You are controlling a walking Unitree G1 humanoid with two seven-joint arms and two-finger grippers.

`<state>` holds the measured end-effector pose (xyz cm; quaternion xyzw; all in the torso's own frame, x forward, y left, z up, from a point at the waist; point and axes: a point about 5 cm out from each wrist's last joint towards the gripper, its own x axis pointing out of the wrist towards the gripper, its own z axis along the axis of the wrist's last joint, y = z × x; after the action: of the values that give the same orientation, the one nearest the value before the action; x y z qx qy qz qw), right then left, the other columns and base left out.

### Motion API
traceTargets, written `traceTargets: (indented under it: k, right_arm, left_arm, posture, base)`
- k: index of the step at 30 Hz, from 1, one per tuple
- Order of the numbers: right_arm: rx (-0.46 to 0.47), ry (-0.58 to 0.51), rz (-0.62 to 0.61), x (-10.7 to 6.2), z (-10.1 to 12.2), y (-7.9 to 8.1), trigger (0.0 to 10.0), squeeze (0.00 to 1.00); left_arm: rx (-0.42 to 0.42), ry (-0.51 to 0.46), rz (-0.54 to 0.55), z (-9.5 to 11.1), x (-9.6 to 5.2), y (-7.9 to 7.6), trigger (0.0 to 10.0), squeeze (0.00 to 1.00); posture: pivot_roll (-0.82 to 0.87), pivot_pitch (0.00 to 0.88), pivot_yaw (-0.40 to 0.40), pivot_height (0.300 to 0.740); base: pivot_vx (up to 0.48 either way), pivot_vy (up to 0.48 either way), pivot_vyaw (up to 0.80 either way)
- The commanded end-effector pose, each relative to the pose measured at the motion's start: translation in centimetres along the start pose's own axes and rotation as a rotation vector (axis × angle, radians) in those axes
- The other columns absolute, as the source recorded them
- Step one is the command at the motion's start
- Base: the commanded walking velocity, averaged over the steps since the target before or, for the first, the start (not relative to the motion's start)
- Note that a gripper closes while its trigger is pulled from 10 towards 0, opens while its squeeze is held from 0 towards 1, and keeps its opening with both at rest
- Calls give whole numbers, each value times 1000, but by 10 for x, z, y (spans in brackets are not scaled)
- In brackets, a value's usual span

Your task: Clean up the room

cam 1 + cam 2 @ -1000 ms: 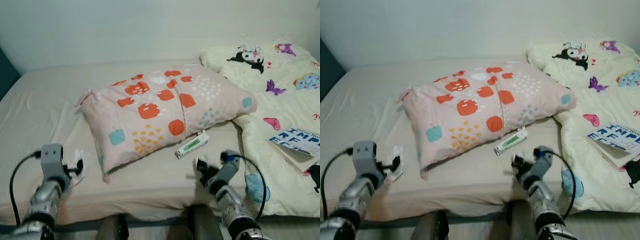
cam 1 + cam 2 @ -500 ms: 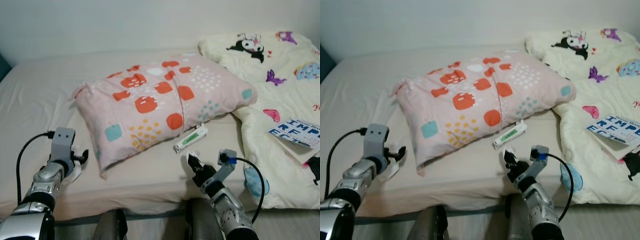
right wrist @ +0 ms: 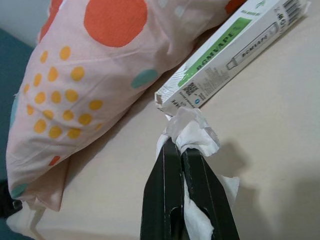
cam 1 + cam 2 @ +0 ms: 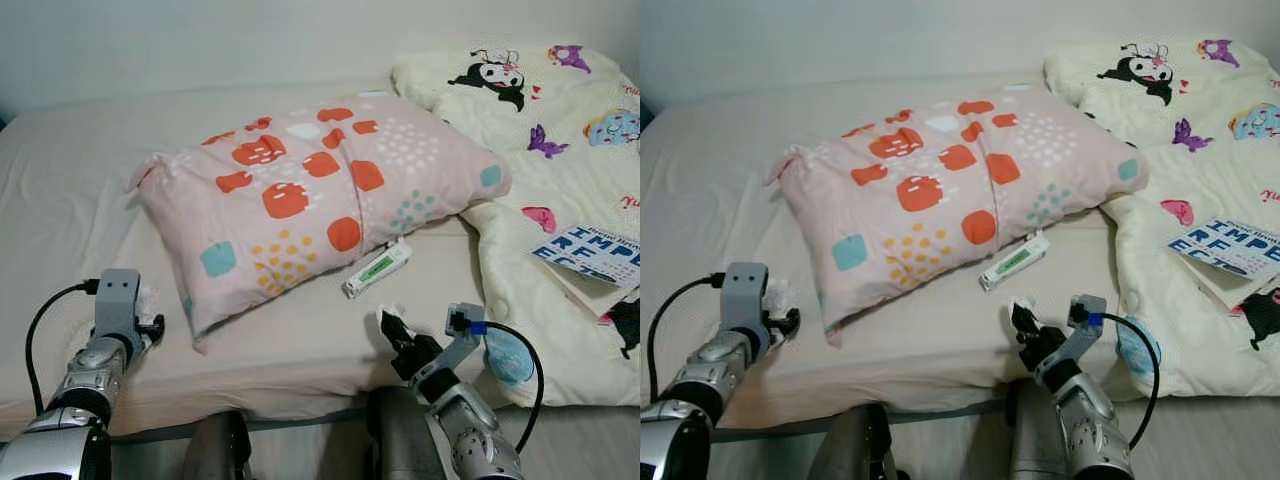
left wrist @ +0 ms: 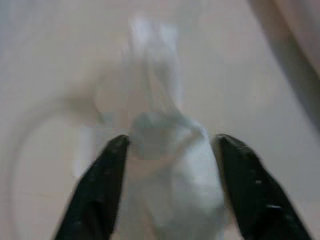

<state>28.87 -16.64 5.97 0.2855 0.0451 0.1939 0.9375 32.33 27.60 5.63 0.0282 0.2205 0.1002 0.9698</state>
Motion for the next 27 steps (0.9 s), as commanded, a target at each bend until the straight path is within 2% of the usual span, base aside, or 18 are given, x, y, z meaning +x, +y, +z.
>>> traceTargets:
  k: [1,6,17,18,19,20,21,22,23,24,25,27]
  right_arm:
    - [11,20,-14,-4,-6,0,0,0]
    - [-3,22,-27,-3,1,1,0,0]
    - [-27,41,1,4,0,9,0,0]
    - [-34,47,12,6,-1,12,0,0]
    - [-36,50,20,9,-3,15,0,0]
    - [-36,50,20,9,-3,15,0,0]
    - [-37,52,24,11,-3,17,0,0]
    - [-37,52,24,11,-3,17,0,0]
    - [-41,57,30,13,-4,19,0,0]
    - [-43,58,40,16,-4,22,0,0]
    - [-43,58,40,16,-4,22,0,0]
    - [-49,59,57,23,-2,25,0,0]
  left_arm:
    - [-21,91,1,-24,-5,1,0,0]
    - [-57,170,-19,-41,-8,-3,0,0]
    - [-116,135,24,-34,-7,2,0,0]
    - [-155,104,32,-29,-6,3,0,0]
    - [-236,41,37,-19,-4,6,0,0]
    - [-236,41,37,-19,-4,6,0,0]
    - [-291,-3,40,-12,-4,8,0,0]
    - [-291,-3,40,-12,-4,8,0,0]
    - [-364,-72,33,-1,-3,12,0,0]
    - [-482,-164,10,14,-3,18,0,0]
    - [-482,-164,10,14,-3,18,0,0]
    - [-649,-329,-86,36,-5,28,0,0]
  posture:
    - [-142,322,14,592]
    - [-137,310,15,592]
    - [-127,290,15,592]
    - [-124,283,13,592]
    - [-122,276,11,592]
    - [-122,276,11,592]
    - [-122,274,10,592]
    - [-122,274,10,592]
    - [-115,265,8,592]
    - [-105,254,5,592]
    - [-105,254,5,592]
    - [-82,230,-4,592]
  base:
    - [0,0,0]
    - [0,0,0]
    - [0,0,0]
    - [0,0,0]
    - [0,0,0]
    - [0,0,0]
    - [0,0,0]
    - [0,0,0]
    - [0,0,0]
    - [0,0,0]
    - [0,0,0]
    - [0,0,0]
